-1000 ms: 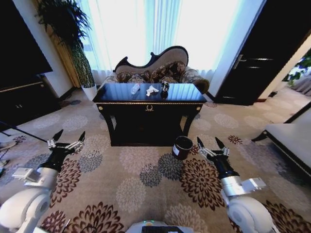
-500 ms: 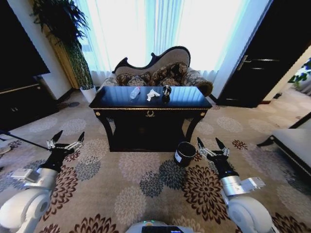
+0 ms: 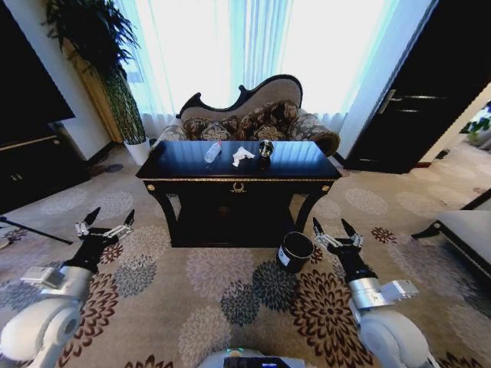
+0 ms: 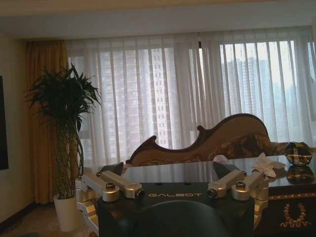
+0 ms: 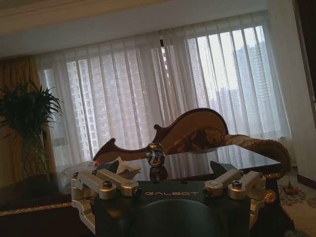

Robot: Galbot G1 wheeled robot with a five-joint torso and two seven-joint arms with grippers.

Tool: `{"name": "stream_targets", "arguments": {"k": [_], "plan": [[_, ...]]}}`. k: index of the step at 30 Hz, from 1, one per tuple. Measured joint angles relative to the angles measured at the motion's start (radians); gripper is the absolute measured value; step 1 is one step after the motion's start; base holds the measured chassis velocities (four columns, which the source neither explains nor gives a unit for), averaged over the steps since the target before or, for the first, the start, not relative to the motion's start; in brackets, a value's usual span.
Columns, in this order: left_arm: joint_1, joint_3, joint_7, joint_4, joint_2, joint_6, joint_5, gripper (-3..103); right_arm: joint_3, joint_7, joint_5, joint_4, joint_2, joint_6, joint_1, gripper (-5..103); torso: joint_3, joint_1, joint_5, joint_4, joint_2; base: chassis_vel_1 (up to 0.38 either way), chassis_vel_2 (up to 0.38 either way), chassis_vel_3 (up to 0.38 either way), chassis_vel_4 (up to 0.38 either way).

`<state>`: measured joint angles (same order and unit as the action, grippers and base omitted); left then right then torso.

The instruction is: Move to the front of the table and place the trash on the table into the trash bin.

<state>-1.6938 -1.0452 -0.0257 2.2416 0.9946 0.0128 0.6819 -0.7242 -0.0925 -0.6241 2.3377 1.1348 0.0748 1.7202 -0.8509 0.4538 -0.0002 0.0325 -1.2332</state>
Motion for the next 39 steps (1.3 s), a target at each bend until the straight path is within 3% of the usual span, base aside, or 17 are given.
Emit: {"name": "stream_targets", "arguments": {"k": [24, 30, 39], "plan": [[-0.005, 0.026, 0.001, 0.018, 0.023, -0.006, -0.030, 100, -0.004, 0.003, 0.013, -0.014, 0.027, 0.011, 0.003, 100, 0.000, 0.000, 0.0001, -0.0001, 0.000, -0.167, 0.166, 0.164, -0.167], [-0.012, 0.028, 0.000, 0.020, 0.018, -0.008, -0.042, 100, -0.003, -0.021, -0.051, 0.006, 0.040, -0.015, -0.002, 100, 0.000, 0.000, 0.0001, 0.0000, 0.000, -0.247, 0.238, 0.248, -0.243], [-0.007, 0.037, 0.000, 0.023, 0.014, -0.008, -0.046, 100, -0.010, -0.075, -0.063, 0.023, 0.047, -0.051, -0.010, 100, 0.000, 0.000, 0.0002, 0.0000, 0.000, -0.202, 0.200, 0.197, -0.199]]}}
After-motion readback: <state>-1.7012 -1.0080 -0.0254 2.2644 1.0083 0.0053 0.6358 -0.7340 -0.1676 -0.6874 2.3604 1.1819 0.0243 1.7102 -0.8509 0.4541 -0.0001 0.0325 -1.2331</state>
